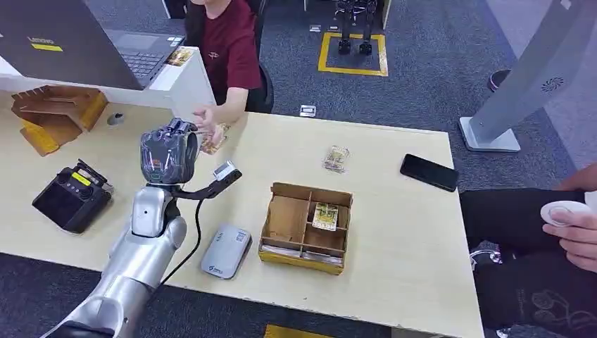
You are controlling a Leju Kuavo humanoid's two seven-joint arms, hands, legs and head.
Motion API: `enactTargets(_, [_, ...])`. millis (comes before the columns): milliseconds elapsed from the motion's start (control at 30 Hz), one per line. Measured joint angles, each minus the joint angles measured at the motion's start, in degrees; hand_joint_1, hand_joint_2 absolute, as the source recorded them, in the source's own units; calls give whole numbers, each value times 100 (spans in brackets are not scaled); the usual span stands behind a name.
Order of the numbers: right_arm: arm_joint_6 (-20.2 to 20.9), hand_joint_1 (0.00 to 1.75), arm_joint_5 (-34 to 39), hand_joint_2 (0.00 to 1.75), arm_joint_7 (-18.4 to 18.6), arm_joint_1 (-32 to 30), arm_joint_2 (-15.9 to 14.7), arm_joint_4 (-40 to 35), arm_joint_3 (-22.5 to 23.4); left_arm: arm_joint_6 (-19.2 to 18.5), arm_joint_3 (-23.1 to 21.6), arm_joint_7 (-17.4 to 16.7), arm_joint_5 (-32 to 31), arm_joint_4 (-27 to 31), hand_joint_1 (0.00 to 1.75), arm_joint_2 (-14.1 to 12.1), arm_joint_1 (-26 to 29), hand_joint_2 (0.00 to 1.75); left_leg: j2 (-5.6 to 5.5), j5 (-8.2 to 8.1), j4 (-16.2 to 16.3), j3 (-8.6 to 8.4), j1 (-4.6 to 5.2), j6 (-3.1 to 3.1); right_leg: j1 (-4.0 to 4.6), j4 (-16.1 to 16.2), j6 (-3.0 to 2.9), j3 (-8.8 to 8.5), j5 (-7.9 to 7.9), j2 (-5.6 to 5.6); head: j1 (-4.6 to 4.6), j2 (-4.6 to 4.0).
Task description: Pass the card to the sensor for recognition and then transmit it.
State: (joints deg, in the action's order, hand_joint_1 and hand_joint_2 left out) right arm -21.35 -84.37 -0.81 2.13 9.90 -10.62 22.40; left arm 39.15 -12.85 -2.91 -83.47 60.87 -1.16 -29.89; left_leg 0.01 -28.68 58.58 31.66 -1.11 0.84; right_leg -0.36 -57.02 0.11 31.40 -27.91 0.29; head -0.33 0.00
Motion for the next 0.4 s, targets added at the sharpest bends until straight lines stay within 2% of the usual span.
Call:
enactTargets(233, [0, 0, -2, 175, -26, 0, 0, 0, 0, 2, 111, 57, 33, -109, 175, 46, -4, 175, 0, 0, 0, -1, 0, 0, 0, 0, 0, 0, 1, 0, 0, 0])
enactTargets(267, [0, 0, -2, 175, -26, 0, 0, 0, 0, 2, 120, 63, 35, -127, 154, 53, -6, 175, 0, 0, 0, -1, 0, 0, 0, 0, 0, 0, 0, 0, 0, 0])
enactTargets(300, [0, 0, -2, 175, -26, 0, 0, 0, 0, 4, 125, 68, 46, -140, 14, 57, -7, 175, 0, 0, 0, 0, 0, 0, 0, 0, 0, 0, 0, 0, 0, 0])
enactTargets(333, [0, 0, -2, 175, -26, 0, 0, 0, 0, 4, 131, 85, 57, -153, 0, 61, -8, 175, 0, 0, 0, 0, 0, 0, 0, 0, 0, 0, 0, 0, 0, 0])
enactTargets(400, [0, 0, -2, 175, -24, 0, 0, 0, 0, 4, 155, 90, 53, -188, 0, 77, -12, 175, 0, 0, 0, 0, 0, 0, 0, 0, 0, 0, 0, 0, 0, 0])
